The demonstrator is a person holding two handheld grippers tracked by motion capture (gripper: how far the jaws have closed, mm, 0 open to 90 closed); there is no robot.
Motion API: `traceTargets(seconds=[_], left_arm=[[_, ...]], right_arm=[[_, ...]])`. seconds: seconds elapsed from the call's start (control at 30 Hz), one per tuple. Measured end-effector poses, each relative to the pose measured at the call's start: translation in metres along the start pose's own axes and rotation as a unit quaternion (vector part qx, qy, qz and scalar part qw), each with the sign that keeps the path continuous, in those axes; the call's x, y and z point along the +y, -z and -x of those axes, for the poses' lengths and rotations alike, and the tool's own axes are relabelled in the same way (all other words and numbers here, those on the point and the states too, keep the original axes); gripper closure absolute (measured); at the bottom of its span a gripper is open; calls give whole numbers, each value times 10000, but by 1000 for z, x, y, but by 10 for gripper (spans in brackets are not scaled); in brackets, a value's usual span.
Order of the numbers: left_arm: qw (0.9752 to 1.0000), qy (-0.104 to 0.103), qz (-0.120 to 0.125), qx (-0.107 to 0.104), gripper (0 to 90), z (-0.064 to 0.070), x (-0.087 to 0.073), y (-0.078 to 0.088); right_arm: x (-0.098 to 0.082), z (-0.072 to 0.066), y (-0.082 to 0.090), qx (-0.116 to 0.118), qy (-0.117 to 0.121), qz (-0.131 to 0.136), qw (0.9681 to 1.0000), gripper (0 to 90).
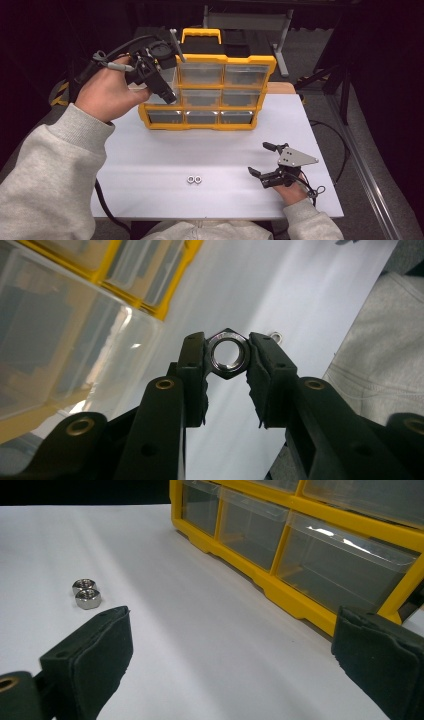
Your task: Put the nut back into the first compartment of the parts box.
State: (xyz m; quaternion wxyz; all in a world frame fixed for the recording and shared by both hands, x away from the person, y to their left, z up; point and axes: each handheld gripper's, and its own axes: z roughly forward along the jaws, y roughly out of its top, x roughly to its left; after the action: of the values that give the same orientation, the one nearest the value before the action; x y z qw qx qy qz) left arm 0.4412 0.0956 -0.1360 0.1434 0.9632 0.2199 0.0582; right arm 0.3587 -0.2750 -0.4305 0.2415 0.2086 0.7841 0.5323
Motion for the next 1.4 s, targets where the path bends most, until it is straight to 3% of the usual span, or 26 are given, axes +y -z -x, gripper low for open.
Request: traceTargets(seconds=[0.17, 0.33, 0.37, 0.4, 0.7, 0.87, 1.1, 1.27, 1.4], left_arm=[[9998, 180, 81, 77, 697, -8, 3, 9], [9985, 502, 127, 154, 697, -17, 8, 16], [9980, 590, 141, 160, 697, -18, 9, 16], [9962, 830, 167, 189, 696, -22, 11, 15], [9902, 1362, 26, 292, 696, -41, 14, 9], [9886, 1469, -66, 338, 696, -48, 15, 0], [9858, 1655, -15, 286, 695, -59, 14, -9], [9815, 1899, -11, 229, 695, -71, 13, -17], [9798, 1985, -95, 206, 694, -74, 13, -27]], right_arm=[[0, 0, 0, 0, -1, 0, 10000, 37], [0, 0, 0, -5, -3, -5, 10000, 37], [0, 0, 0, -5, -1, -8, 10000, 37], [0, 0, 0, -5, -4, -8, 10000, 37], [-1, 0, 0, 10, -7, -9, 10000, 37], [-1, 0, 0, 10, -3, -12, 10000, 37], [-1, 0, 0, 25, 7, -22, 10000, 37], [-1, -1, -1, 38, 18, -44, 10000, 37], [-1, -1, -1, 40, 25, -55, 10000, 37]])
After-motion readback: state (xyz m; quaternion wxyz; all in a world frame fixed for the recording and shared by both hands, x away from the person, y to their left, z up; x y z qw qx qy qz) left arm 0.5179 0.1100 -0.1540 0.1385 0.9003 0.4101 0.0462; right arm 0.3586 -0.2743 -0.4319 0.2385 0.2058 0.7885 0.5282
